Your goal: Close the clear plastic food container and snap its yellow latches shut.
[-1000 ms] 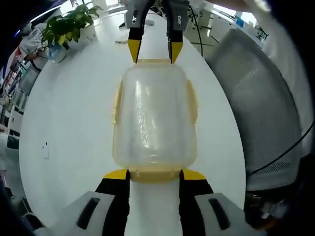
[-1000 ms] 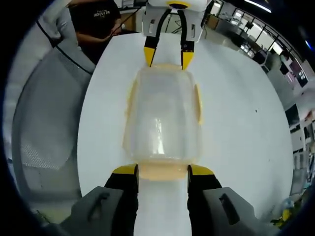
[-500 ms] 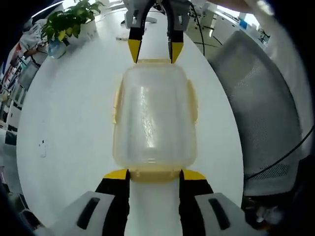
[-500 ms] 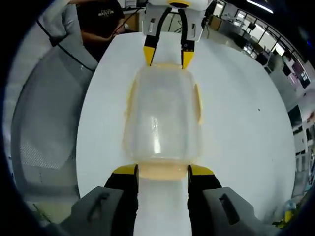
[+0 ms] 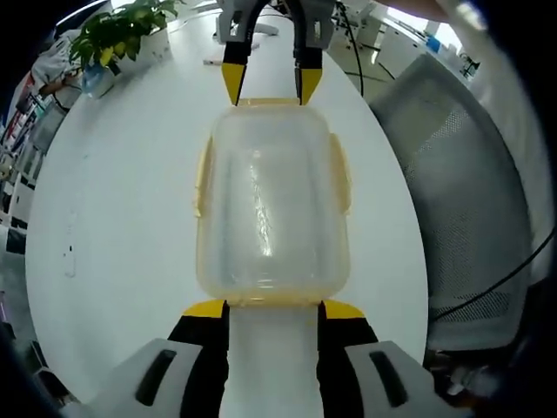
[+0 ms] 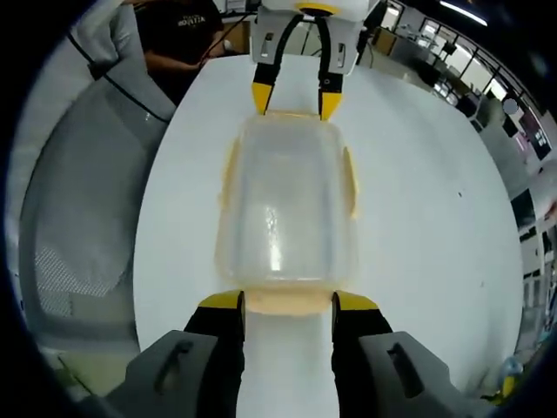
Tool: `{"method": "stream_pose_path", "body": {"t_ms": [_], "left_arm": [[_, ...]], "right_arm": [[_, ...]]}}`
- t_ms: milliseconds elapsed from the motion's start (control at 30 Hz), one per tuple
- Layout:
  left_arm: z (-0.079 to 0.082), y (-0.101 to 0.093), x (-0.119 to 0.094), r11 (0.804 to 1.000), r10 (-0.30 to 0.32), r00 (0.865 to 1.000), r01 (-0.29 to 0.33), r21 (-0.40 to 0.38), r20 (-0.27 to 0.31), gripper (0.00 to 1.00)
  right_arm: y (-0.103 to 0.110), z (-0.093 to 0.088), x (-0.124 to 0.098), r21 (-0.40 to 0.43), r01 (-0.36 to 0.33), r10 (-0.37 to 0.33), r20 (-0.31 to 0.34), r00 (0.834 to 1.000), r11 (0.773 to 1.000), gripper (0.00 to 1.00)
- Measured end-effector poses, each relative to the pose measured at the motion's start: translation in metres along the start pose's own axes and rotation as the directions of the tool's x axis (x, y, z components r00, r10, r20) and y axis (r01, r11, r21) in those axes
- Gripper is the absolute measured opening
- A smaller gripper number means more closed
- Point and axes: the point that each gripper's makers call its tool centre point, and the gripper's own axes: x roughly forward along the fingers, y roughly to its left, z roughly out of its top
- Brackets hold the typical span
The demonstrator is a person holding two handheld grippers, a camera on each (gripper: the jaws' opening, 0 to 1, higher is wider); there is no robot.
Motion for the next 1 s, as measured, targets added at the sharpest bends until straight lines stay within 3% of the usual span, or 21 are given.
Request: {"method": "stream_pose_path", "body": {"t_ms": [1000], "left_arm": [[0.0017,0.0006,0.0019,1.000,0.000,1.000,0.000,-0.009,0.030,0.35]], "right_arm": [[-0.0066,-0.0096,0.0069,-0.047,0.014,-0.015,-0.023,1.000,0.999,0.37]]}}
